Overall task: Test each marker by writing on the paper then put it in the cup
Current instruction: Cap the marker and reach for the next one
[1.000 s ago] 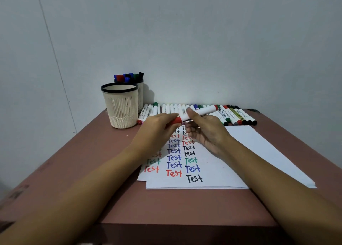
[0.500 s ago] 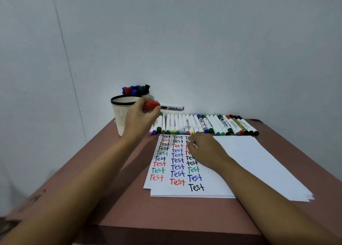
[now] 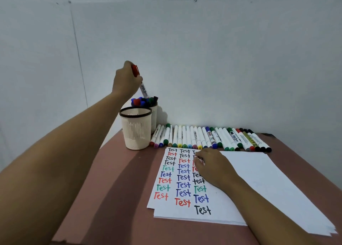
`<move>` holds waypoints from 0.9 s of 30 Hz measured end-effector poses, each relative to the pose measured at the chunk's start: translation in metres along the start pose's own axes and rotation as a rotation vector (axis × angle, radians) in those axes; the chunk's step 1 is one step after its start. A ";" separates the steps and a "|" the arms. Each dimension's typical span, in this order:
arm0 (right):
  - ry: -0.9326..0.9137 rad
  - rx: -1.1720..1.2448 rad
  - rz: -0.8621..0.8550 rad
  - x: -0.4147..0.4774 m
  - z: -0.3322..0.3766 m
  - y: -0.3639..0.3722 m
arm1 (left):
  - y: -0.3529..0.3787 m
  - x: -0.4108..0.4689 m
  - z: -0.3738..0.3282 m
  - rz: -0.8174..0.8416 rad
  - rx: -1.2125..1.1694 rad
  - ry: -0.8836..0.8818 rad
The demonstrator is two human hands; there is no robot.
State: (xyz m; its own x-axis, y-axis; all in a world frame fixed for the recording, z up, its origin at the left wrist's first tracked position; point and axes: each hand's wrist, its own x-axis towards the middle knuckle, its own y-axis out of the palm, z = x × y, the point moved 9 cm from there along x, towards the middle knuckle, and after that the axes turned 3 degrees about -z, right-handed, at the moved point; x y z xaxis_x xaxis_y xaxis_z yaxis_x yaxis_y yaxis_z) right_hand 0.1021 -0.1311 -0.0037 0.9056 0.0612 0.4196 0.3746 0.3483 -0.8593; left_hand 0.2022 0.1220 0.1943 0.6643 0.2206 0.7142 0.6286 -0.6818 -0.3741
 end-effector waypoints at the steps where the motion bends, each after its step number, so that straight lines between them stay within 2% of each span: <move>1: 0.000 -0.001 0.005 0.000 0.000 0.001 | 0.007 0.003 0.004 0.028 0.027 0.008; 9: 0.000 -0.009 0.016 0.001 -0.001 0.002 | 0.059 0.002 0.022 0.262 0.260 0.054; 14: -0.006 -0.022 0.020 0.001 0.000 0.002 | 0.065 -0.003 0.022 0.223 0.301 0.149; 17: -0.006 -0.029 0.021 0.001 -0.001 0.002 | 0.067 0.000 0.027 0.249 0.403 0.137; 21: -0.004 -0.025 0.018 0.001 0.000 0.003 | 0.080 -0.003 0.044 0.425 0.570 0.139; 24: -0.004 -0.022 0.022 0.001 0.000 0.002 | 0.085 -0.007 0.049 0.521 0.572 0.132; 27: -0.002 -0.018 0.023 0.000 0.000 0.002 | 0.073 -0.008 0.030 0.464 0.508 0.163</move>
State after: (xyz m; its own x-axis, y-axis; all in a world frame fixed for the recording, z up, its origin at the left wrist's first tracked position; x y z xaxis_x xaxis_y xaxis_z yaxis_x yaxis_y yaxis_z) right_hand 0.1031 -0.1305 -0.0049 0.9138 0.0706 0.4000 0.3571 0.3298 -0.8739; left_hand 0.2548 0.0910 0.1435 0.8653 -0.1481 0.4789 0.4326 -0.2619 -0.8627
